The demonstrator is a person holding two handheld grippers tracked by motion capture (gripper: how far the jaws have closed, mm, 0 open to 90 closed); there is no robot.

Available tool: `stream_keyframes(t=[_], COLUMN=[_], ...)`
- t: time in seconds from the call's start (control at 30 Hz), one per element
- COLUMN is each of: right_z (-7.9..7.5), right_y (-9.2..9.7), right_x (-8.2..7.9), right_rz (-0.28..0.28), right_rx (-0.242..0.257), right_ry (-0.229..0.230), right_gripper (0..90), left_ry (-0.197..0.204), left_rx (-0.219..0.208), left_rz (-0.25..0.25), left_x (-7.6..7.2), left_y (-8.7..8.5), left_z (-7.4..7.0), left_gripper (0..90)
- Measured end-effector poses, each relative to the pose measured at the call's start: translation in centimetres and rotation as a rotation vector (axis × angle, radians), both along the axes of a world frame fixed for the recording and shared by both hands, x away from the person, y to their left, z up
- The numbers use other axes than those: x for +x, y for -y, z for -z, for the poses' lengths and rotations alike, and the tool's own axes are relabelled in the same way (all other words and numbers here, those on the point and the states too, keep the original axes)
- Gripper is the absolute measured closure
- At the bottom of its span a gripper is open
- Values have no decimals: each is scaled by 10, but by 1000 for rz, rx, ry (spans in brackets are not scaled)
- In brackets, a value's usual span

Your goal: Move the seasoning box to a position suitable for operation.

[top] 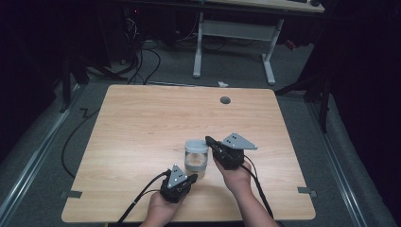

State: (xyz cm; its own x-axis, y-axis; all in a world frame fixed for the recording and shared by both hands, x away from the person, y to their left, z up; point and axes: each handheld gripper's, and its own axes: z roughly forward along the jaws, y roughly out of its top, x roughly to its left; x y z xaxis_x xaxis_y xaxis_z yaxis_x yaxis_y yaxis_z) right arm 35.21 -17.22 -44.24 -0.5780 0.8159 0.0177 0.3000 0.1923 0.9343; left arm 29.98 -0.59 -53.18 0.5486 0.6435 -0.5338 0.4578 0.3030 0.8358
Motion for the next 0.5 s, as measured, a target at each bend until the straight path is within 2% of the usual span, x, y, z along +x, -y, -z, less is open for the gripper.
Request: stream_keyframes(t=[0.27, 0.5], right_z=[1, 10], right_y=[-2, -3], right_x=[-8, -21], right_rz=[-15, -32], right_rx=[-13, -24], right_ry=[7, -8], right_gripper=[896, 891], left_ry=[2, 4], left_rx=[2, 0], left_rz=[2, 3], left_x=[0, 0], left_y=[0, -1], left_z=[0, 0], left_gripper=[900, 900])
